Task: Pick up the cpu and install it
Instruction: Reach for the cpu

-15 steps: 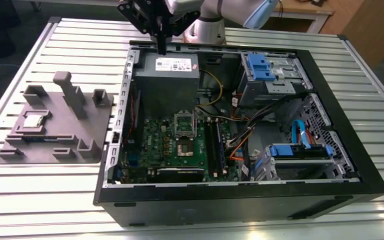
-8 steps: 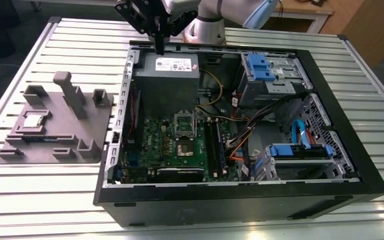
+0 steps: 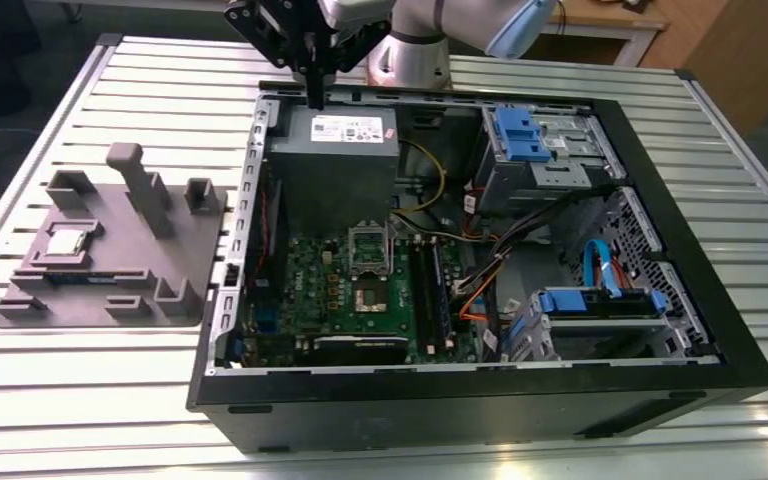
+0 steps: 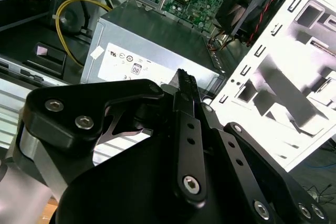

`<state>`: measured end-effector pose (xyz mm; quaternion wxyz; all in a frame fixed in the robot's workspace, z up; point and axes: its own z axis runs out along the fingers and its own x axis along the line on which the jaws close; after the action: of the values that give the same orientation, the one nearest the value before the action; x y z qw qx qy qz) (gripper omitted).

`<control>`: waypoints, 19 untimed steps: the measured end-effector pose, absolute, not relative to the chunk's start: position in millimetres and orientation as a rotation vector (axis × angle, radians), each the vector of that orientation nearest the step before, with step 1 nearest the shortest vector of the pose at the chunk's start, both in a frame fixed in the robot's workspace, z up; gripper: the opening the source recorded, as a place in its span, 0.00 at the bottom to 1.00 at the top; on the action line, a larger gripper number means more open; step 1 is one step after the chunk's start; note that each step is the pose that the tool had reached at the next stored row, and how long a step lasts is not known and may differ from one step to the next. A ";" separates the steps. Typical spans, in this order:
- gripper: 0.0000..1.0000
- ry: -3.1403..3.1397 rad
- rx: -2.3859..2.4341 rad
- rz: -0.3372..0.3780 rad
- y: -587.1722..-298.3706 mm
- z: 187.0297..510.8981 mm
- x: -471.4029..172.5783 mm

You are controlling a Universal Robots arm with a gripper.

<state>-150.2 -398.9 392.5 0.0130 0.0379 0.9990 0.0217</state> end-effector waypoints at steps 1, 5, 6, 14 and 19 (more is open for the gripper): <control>0.11 3.112 0.118 0.068 -398.9 392.4 -150.4; 0.11 3.112 0.118 0.068 -398.9 392.4 -152.0; 0.11 3.112 0.118 0.068 -398.9 392.4 -152.1; 0.11 3.113 0.118 0.067 -399.0 392.3 -155.9; 0.11 3.112 0.118 0.068 -398.9 392.1 -160.3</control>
<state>-160.3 -398.9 392.1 0.0131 0.0379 0.9990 0.0217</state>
